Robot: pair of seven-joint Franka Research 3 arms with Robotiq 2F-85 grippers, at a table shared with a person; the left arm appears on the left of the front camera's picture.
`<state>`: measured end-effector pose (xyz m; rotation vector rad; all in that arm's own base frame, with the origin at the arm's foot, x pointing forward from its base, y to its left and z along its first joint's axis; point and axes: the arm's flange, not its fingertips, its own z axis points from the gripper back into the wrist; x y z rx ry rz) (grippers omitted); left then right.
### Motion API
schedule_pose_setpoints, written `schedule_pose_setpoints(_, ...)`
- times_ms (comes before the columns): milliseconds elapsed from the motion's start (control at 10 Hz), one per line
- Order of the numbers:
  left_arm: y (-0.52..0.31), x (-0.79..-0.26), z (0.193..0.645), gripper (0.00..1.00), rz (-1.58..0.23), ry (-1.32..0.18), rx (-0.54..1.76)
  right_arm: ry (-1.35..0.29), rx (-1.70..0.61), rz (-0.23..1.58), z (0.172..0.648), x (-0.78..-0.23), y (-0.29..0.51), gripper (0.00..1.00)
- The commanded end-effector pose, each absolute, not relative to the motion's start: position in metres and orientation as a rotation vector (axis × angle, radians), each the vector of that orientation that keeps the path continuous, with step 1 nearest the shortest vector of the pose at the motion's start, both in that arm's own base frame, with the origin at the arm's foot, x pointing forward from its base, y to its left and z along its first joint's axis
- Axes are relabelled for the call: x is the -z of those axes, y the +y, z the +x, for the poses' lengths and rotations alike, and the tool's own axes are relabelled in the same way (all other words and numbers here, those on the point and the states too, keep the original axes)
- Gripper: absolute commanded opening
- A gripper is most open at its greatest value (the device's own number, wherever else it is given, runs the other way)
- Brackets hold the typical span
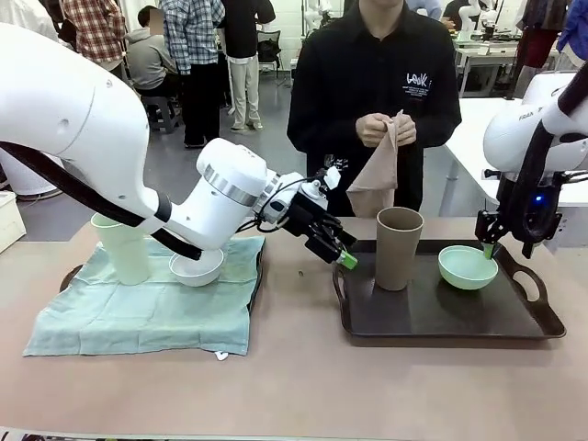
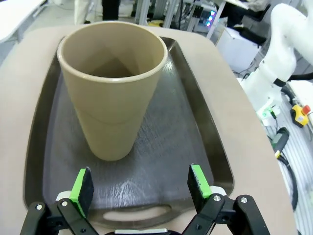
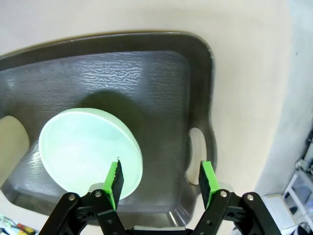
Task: Set up a tray with a mat and arrange the tableware.
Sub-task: Pick up the Picnic Bowl and Reusable plastic cup from the Handle tray in front of the human's position and hold them in the air.
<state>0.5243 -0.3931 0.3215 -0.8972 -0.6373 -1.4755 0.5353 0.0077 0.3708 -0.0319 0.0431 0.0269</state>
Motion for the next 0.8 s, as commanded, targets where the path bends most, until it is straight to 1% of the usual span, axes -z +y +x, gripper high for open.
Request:
schedule_pose_setpoints(0,-0.409,-0.311,0.531,1.0,-0.922,-0.693,1.512,0.028,-0.035,-0.072,0.536,-0.363,0.025,0.81)
schedule_pose_setpoints(400,-0.434,-0.31,0.545,1.0,-0.916,-0.741,1.543,0.028,-0.075,-0.078,0.539,-0.352,0.038,0.81)
schedule_pose_setpoints(700,-0.451,-0.303,0.544,1.0,-0.943,-0.703,1.543,0.026,-0.087,-0.063,0.541,-0.342,0.04,0.81)
